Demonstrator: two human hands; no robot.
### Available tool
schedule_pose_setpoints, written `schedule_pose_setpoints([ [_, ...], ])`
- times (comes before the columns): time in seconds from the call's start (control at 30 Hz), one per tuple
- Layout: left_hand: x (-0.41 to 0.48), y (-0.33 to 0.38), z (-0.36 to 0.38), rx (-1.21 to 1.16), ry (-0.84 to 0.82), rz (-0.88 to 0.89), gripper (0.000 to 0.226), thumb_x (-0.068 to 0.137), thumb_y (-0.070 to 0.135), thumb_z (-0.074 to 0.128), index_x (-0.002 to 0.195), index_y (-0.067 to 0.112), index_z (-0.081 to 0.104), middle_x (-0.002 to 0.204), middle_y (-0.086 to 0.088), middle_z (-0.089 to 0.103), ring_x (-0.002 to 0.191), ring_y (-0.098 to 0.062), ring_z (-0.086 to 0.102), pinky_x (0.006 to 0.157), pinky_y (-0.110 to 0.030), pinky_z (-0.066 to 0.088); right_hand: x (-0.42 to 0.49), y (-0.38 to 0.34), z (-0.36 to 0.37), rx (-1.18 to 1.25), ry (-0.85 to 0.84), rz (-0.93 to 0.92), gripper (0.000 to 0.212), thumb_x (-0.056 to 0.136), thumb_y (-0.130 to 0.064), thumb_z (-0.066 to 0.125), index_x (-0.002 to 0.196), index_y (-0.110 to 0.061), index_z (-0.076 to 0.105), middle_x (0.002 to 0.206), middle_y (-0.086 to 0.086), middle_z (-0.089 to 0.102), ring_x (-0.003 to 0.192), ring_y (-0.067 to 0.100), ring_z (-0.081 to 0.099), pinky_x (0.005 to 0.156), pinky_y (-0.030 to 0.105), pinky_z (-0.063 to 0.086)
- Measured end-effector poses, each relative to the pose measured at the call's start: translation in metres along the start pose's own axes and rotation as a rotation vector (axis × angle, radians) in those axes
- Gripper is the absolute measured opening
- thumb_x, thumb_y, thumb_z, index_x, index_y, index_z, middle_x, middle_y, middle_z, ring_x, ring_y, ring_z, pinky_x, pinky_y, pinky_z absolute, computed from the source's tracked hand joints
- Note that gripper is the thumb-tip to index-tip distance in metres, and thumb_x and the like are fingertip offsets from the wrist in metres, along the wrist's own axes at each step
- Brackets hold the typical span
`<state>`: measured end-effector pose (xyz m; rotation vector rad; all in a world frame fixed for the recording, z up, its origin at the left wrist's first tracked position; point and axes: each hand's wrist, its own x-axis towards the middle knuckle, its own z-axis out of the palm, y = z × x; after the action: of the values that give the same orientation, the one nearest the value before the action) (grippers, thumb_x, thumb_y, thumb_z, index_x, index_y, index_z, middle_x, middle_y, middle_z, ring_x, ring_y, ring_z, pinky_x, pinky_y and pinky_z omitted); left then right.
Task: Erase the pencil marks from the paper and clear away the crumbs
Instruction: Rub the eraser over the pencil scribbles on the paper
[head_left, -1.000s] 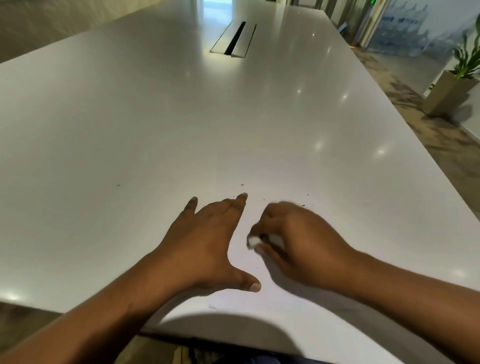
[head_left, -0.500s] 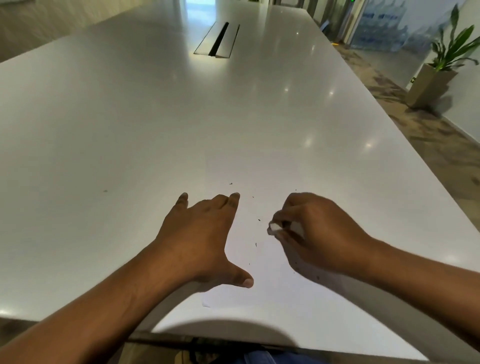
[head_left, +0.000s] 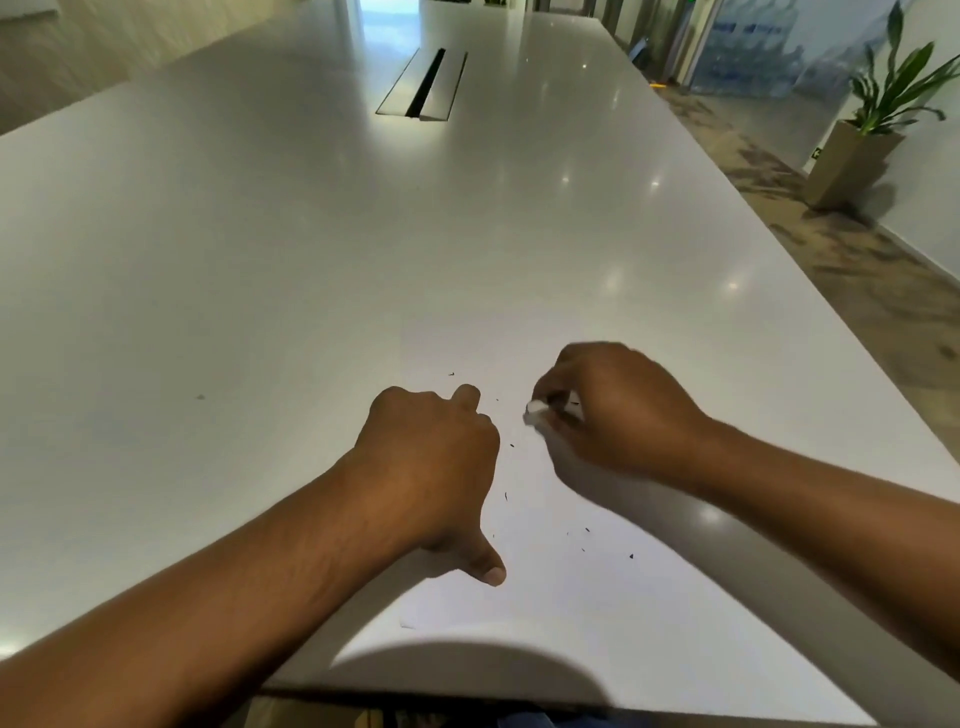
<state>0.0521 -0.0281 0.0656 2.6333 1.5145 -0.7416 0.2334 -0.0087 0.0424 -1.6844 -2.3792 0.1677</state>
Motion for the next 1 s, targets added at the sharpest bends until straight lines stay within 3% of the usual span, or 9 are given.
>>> schedule_pose_setpoints([
  [0.1,0.0,0.0,0.0,0.005,-0.012,0.005,0.078,0.056,0.085,0.067,0.102,0.023,0.056,0.092,0.006,0.034,0.065,-0.013,0.045,0.053,-0.03,0.024,-0.019,-0.018,0.004,-0.008,-0.048,-0.131,0.021,0.092,-0.041,0.055,0.096,-0.031,0.074,0.09,-0.008,0.061,0.087,0.016,0.058,0.064,0.031,0.048],
  [0.2,0.0,0.0,-0.001,0.013,-0.003,0.008,0.075,0.057,0.086,0.066,0.099,0.024,0.058,0.092,0.007,0.035,0.063,-0.012,0.043,0.053,-0.029,0.024,0.005,-0.006,0.007,-0.12,0.034,-0.049,0.023,0.093,-0.038,0.053,0.093,-0.029,0.074,0.091,-0.007,0.061,0.09,0.019,0.059,0.062,0.029,0.045],
  [0.3,-0.001,-0.001,0.001,0.005,0.001,0.007,0.075,0.057,0.086,0.066,0.097,0.023,0.055,0.092,0.008,0.037,0.062,-0.011,0.042,0.053,-0.029,0.026,0.015,0.001,0.0,-0.107,-0.007,0.017,0.018,0.092,-0.037,0.059,0.092,-0.028,0.074,0.092,-0.007,0.063,0.089,0.019,0.06,0.063,0.028,0.042],
  [0.5,-0.001,-0.004,0.004,-0.008,0.017,-0.001,0.081,0.054,0.088,0.064,0.1,0.023,0.05,0.095,0.008,0.038,0.065,-0.012,0.044,0.056,-0.031,0.027,-0.024,-0.011,-0.003,-0.069,-0.081,-0.111,0.021,0.093,-0.042,0.056,0.101,-0.033,0.072,0.093,-0.01,0.06,0.09,0.015,0.058,0.065,0.031,0.049],
  [0.6,-0.002,-0.005,0.004,-0.015,0.023,0.001,0.082,0.053,0.088,0.065,0.102,0.024,0.049,0.098,0.008,0.039,0.064,-0.012,0.041,0.055,-0.032,0.025,-0.038,-0.002,-0.005,-0.076,-0.106,-0.181,0.014,0.092,-0.035,0.057,0.091,-0.032,0.071,0.084,-0.013,0.055,0.083,0.012,0.054,0.058,0.031,0.046],
  [0.73,-0.003,-0.006,0.007,-0.056,0.029,0.014,0.085,0.052,0.088,0.066,0.108,0.025,0.048,0.1,0.01,0.039,0.07,-0.014,0.046,0.072,-0.034,0.032,-0.06,-0.002,-0.017,-0.087,-0.231,-0.238,0.008,0.088,-0.032,0.063,0.085,-0.037,0.068,0.079,-0.016,0.052,0.073,0.006,0.04,0.051,0.021,0.029],
  [0.87,-0.004,-0.009,0.011,-0.108,0.057,0.025,0.088,0.05,0.089,0.066,0.111,0.028,0.048,0.098,0.012,0.037,0.076,-0.014,0.049,0.085,-0.037,0.035,-0.048,-0.001,-0.02,0.027,-0.158,-0.131,0.016,0.093,-0.044,0.057,0.095,-0.035,0.071,0.086,-0.017,0.055,0.082,0.006,0.055,0.064,0.028,0.046],
  [1.0,-0.006,-0.013,0.016,-0.169,0.076,0.034,0.091,0.05,0.089,0.064,0.118,0.032,0.046,0.103,0.015,0.039,0.085,-0.011,0.046,0.098,-0.039,0.035,-0.057,-0.004,-0.005,0.106,-0.186,-0.102,0.014,0.093,-0.035,0.058,0.095,-0.031,0.071,0.089,-0.014,0.057,0.08,0.009,0.059,0.072,0.032,0.052],
])
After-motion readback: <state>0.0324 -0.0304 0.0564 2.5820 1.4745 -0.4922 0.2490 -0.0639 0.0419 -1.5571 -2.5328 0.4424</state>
